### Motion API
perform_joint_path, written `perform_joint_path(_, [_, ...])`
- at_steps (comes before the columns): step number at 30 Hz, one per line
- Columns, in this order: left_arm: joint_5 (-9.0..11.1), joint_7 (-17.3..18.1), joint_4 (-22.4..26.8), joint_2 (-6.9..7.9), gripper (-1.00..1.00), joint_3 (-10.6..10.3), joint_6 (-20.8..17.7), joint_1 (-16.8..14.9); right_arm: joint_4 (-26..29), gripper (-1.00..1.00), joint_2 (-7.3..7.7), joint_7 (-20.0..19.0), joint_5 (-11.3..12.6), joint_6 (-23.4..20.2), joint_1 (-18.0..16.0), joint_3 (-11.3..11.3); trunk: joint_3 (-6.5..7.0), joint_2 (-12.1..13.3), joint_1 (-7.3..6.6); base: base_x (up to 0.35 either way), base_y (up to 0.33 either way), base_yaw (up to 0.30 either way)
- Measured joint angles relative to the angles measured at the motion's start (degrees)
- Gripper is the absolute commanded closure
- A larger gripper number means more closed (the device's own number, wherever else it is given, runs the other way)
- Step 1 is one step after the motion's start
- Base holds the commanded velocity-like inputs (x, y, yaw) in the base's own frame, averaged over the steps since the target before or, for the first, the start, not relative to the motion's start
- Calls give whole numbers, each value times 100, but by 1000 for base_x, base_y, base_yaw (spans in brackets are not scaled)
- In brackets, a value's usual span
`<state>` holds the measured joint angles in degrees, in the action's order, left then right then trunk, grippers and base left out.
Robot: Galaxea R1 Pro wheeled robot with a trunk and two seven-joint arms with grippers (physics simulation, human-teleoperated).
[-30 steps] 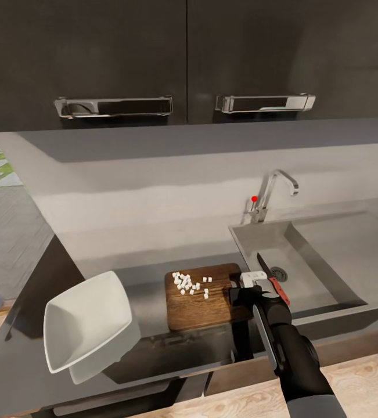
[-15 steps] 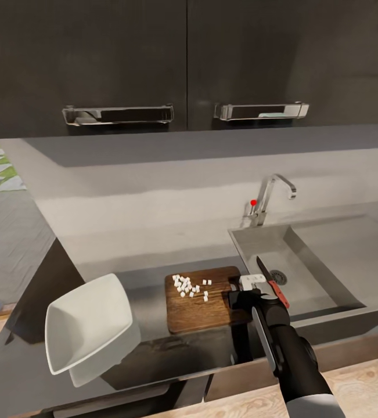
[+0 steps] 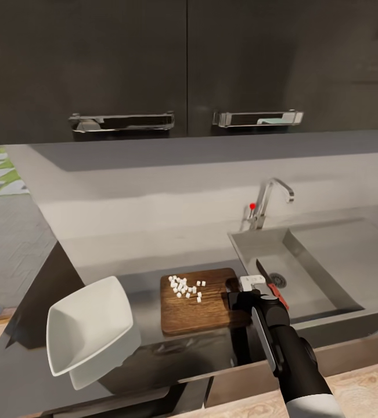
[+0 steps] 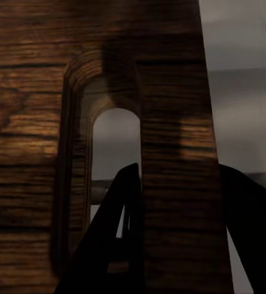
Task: In the kitchen, take the Vidalia onion out of the sink, dice it on the chopping board with the paring knife, put the diced onion into the bowl on the countertop, then place both the paring knife and the chopping board into the sink.
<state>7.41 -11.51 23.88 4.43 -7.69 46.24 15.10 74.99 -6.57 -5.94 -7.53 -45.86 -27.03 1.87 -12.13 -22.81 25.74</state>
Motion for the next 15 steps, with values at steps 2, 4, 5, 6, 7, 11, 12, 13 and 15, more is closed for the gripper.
perform_joint_path(2, [0, 0, 0, 0, -100, 0, 0, 0, 0, 100, 0, -1, 5, 0, 0, -1, 18, 0, 0, 0, 0, 0])
perform_joint_path(4, [0, 0, 0, -1, -100, 0, 0, 0, 0, 100, 0, -1, 4, 0, 0, 0, 36, 0, 0, 0, 0, 0])
perform_joint_path(5, [0, 0, 0, 0, -100, 0, 0, 0, 0, 100, 0, -1, 4, 0, 0, 1, 45, 0, 0, 0, 0, 0])
perform_joint_path(6, [0, 0, 0, 0, -100, 0, 0, 0, 0, 100, 0, -1, 7, 0, 0, 1, 54, 0, 0, 0, 0, 0])
perform_joint_path(7, [0, 0, 0, -1, -100, 0, 0, 0, 0, 100, 0, -1, 1, 0, 0, 1, 63, 0, 0, 0, 0, 0])
perform_joint_path(11, [0, 0, 0, 0, -100, 0, 0, 0, 0, 100, 0, 1, 0, 0, 0, 0, 99, 0, 0, 0, 0, 0])
perform_joint_path(12, [0, 0, 0, -1, -100, 0, 0, 0, 0, 100, 0, -1, 3, 0, 0, 0, 108, 0, 0, 0, 0, 0])
perform_joint_path(13, [0, 0, 0, -1, -100, 0, 0, 0, 0, 100, 0, -1, 3, 0, 0, 0, 117, 0, 0, 0, 0, 0])
perform_joint_path(15, [0, 0, 0, -2, -100, 0, 0, 0, 0, 100, 0, 12, -9, 1, 0, 1, 136, 0, 0, 0, 0, 0])
